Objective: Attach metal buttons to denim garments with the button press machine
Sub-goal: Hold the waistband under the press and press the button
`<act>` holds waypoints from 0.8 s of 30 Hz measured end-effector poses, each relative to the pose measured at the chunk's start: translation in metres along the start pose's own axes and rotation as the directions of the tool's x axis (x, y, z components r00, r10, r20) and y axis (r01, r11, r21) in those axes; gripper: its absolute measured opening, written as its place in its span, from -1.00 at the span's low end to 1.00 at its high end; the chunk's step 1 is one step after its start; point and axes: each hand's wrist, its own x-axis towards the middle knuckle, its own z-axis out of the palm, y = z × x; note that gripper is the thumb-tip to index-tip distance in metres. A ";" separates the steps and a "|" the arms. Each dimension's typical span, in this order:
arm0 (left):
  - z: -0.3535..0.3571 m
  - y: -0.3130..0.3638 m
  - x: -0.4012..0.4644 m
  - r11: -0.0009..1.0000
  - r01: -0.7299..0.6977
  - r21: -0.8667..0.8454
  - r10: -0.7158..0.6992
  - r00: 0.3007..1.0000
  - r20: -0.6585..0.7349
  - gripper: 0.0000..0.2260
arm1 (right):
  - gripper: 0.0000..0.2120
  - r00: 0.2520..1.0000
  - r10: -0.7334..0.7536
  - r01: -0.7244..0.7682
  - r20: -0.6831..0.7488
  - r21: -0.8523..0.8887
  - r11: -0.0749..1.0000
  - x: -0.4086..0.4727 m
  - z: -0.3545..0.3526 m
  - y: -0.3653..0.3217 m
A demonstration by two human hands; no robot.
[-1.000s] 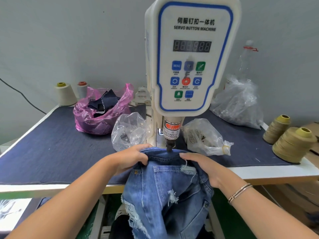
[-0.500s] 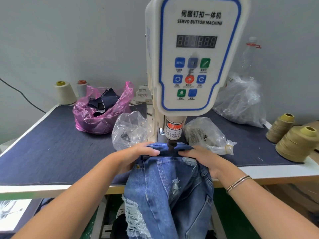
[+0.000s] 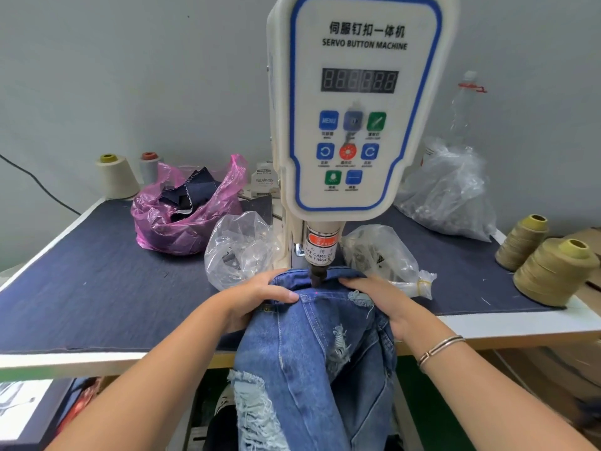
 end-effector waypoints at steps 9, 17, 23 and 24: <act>-0.001 -0.008 0.008 0.993 -0.047 -0.105 0.045 0.999 -0.027 -0.34 | -0.80 0.990 0.059 -0.052 0.129 -0.055 0.997 -0.009 -0.004 -0.007; 0.001 -0.012 0.010 0.981 -0.093 -0.171 0.094 0.996 -0.001 -0.37 | -0.57 0.993 0.024 0.009 0.119 -0.271 0.962 -0.006 -0.009 -0.007; 0.004 -0.015 0.010 0.967 -0.115 -0.228 0.116 0.993 -0.013 -0.36 | -0.71 0.978 -0.015 0.037 0.209 -0.100 0.994 -0.005 -0.012 -0.002; 0.003 -0.016 0.010 0.967 -0.119 -0.225 0.116 0.993 -0.023 -0.35 | -0.69 0.976 -0.017 0.040 0.218 -0.104 0.994 -0.005 -0.011 -0.002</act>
